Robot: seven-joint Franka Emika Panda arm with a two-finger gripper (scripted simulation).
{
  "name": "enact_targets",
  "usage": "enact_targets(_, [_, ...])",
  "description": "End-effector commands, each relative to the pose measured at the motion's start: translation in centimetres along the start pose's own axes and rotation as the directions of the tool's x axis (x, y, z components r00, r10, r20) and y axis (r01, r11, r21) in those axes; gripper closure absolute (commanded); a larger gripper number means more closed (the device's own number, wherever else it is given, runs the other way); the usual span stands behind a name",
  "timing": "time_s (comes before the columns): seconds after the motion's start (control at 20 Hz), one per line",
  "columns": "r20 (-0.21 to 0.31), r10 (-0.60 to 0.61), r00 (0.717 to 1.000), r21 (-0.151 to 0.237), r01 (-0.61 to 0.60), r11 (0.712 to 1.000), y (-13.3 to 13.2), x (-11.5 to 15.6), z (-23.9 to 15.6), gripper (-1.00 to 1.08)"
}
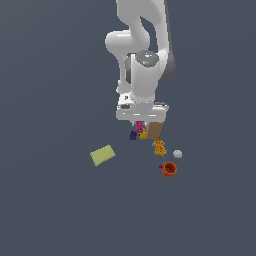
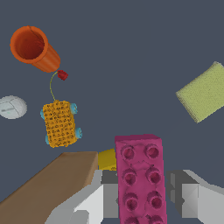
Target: Pick up a designated object from a clutter of objects.
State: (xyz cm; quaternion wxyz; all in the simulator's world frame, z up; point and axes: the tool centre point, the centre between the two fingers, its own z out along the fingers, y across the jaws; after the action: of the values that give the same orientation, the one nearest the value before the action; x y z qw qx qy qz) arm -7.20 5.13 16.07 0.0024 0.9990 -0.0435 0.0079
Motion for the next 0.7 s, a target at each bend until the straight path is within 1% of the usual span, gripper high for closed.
enact_targets(0.0, [0.001, -0.001, 1.000, -0.001, 0.001, 1.000, -1.5, -0.8, -2.3, 1.08])
enact_targets(0.65, [0.008, -0.007, 1.000, -0.001, 0.007, 1.000, -9.5, -4.6, -14.2, 1.08])
